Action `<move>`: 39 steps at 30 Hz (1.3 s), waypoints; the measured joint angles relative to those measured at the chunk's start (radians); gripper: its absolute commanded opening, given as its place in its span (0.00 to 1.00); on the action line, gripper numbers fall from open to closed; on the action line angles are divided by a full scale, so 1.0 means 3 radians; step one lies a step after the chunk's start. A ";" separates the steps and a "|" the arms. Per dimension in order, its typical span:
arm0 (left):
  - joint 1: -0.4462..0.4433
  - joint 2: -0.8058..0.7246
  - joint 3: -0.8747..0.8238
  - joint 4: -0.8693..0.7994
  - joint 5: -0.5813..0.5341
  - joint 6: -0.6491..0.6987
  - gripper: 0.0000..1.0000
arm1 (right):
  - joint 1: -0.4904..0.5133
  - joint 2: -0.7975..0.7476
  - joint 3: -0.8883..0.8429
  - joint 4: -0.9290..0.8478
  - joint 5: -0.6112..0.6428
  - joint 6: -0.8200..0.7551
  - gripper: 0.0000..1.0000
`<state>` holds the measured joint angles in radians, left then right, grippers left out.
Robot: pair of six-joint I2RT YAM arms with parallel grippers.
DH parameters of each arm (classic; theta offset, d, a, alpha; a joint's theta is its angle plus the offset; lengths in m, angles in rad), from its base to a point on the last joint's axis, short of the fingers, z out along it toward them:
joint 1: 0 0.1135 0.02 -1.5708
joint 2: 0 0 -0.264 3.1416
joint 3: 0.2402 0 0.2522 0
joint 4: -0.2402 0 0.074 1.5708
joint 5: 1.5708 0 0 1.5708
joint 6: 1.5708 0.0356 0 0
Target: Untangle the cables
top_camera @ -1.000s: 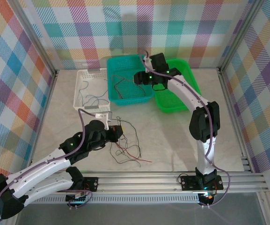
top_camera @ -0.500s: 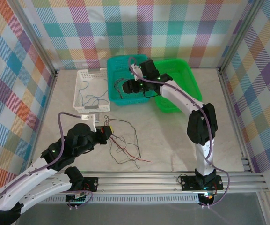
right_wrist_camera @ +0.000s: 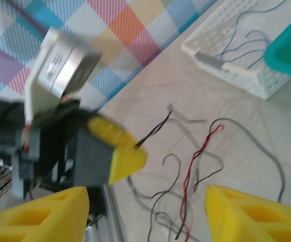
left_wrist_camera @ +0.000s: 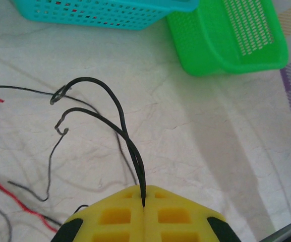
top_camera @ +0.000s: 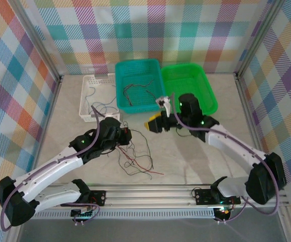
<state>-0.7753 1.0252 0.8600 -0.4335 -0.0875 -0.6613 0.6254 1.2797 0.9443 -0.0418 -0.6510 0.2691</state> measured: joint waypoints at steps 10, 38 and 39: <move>0.0020 0.0318 0.0085 0.0345 0.0416 -0.0292 0.00 | 0.0478 0.0069 -0.0685 0.0571 0.0198 0.0125 0.62; 0.0023 -0.0159 -0.0125 0.0312 0.0734 -0.0173 0.68 | 0.0670 -0.0099 -0.0687 0.0838 0.0815 0.0312 0.00; 0.0023 -0.0229 -0.0212 0.0361 0.0774 -0.0172 0.68 | 0.0670 -0.0103 -0.0687 0.0806 0.0807 0.0314 0.00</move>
<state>-0.7685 0.9565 0.7963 -0.3252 0.1448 -0.7128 0.8265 1.2488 0.7383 0.2001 -0.4088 0.3634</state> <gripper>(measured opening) 0.675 0.068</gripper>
